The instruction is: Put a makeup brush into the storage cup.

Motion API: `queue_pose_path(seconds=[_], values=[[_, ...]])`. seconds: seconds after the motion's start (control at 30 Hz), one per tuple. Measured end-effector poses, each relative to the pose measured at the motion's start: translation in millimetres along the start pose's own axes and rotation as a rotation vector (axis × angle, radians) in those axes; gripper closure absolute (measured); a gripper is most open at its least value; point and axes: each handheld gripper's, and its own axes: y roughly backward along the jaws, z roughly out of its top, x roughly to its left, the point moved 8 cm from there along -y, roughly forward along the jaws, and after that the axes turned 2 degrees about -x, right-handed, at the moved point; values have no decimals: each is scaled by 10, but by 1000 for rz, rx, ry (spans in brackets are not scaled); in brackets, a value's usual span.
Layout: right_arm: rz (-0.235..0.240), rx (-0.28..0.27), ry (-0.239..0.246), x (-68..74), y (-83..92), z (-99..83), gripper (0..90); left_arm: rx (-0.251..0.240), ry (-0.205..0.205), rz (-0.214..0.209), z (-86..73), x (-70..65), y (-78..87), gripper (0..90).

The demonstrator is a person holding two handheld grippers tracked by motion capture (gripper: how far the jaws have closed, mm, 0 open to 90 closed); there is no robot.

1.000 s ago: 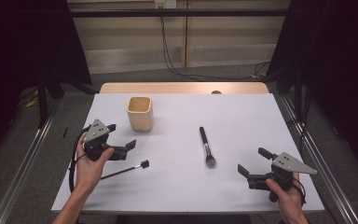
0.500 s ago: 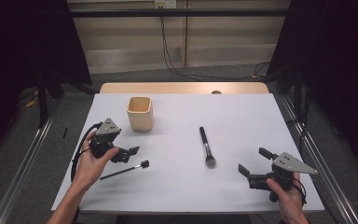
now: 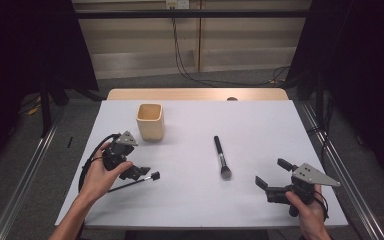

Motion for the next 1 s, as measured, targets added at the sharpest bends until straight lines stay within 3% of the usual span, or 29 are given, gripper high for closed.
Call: queue_pose_path(seconds=[0.03, 0.3, 0.53, 0.77, 1.0], values=[[0, 1, 0, -1, 3, -2, 0, 36, -6, -20, -26, -13, -23, 49], [1, 2, 2, 1, 2, -3, 0, 123, -3, -56, -84, -27, -99, 48], [4, 7, 6, 9, -2, -7, 2, 207, -45, -110, -163, -72, -138, 55], [5, 9, 12, 9, -5, -11, 1, 259, -62, -130, -215, -80, -234, 50], [10, 14, 1, 5, -8, -18, 2, 318, -107, -140, -285, -127, -301, 66]])
